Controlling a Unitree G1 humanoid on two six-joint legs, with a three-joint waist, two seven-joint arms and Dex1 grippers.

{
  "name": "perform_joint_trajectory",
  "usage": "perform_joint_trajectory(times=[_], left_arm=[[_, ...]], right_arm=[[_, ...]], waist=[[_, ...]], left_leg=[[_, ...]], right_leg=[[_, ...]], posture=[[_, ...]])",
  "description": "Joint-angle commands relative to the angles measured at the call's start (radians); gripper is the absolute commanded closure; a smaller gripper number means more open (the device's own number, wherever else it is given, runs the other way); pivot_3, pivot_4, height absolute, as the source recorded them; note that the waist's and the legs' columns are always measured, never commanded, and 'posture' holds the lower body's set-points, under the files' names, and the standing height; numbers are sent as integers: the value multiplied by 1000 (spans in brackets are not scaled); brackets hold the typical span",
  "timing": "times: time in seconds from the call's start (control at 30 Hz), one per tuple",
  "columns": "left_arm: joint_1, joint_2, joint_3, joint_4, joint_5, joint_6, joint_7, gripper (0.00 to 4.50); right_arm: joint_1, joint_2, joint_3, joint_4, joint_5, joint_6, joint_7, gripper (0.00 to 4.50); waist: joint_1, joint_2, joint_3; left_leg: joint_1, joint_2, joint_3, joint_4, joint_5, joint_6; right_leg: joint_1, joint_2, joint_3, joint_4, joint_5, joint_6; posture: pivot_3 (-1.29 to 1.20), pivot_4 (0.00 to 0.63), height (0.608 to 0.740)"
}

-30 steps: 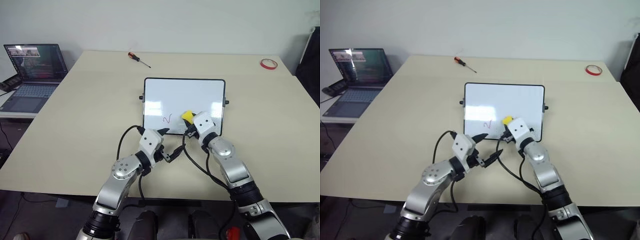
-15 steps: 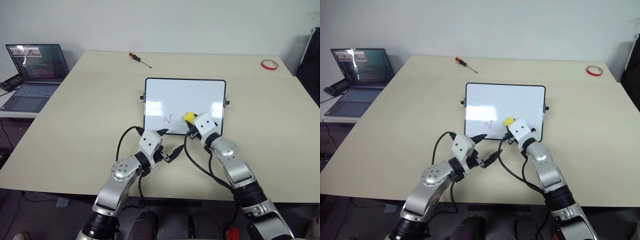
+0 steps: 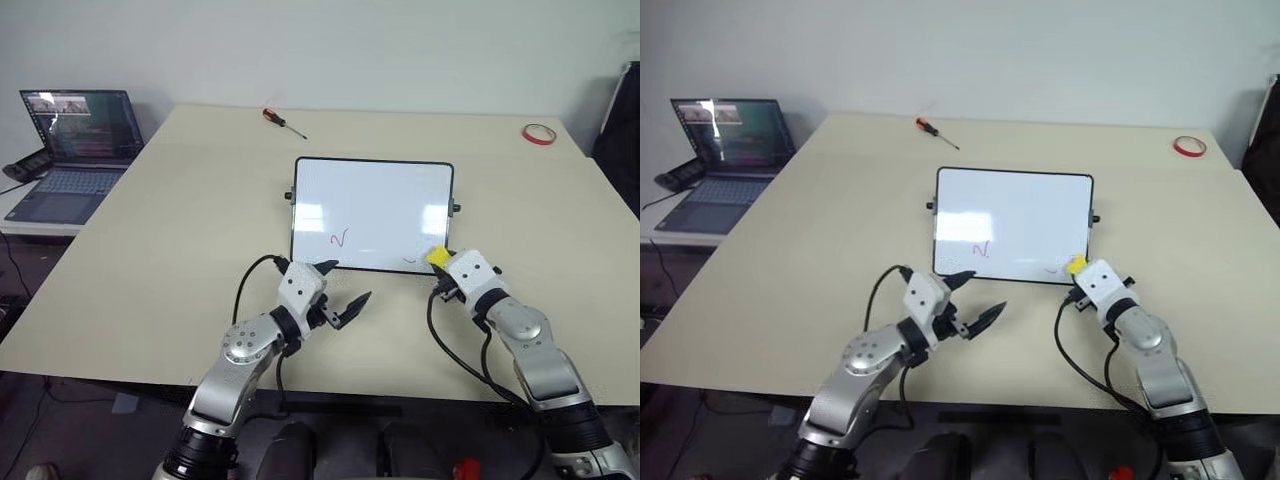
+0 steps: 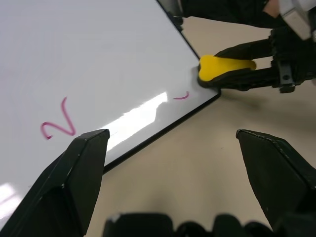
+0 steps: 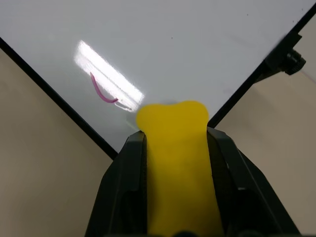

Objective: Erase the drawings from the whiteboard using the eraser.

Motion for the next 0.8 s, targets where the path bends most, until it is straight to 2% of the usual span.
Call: perform_joint_trajectory(times=[0.03,0.2,0.53,0.7,0.8], left_arm=[[-14,0,10,-25,-10,-15,-3,0],[-25,2,20,-24,-11,-16,-1,0],[-18,2,18,-28,-6,-22,-2,0],[1,20,37,-42,-7,-19,2,0],[7,23,39,-49,-6,-18,6,0]], right_arm=[[8,3,-8,-4,0,31,-1,3244],[-25,32,-20,2,13,26,-20,3244],[-116,141,65,40,3,-27,-28,3244],[-106,99,108,69,-24,-51,24,3244],[-103,32,127,107,-83,-43,32,3244]], waist=[[-4,0,0],[-11,-1,0],[-12,-1,1],[-12,-1,1],[-10,-1,1]], left_leg=[[0,0,0,0,0,0],[-1,-1,0,0,0,0],[-4,-1,0,-1,0,0],[-9,-2,0,-2,0,0],[-9,-2,0,-2,0,0]], right_leg=[[0,0,0,0,0,0],[0,0,0,-1,0,0],[-3,1,0,0,2,-4],[-9,0,0,0,3,-4],[-9,0,-1,0,3,-4]], posture=[[0,150,740],[0,150,740],[0,150,740],[0,150,740],[0,150,740]])
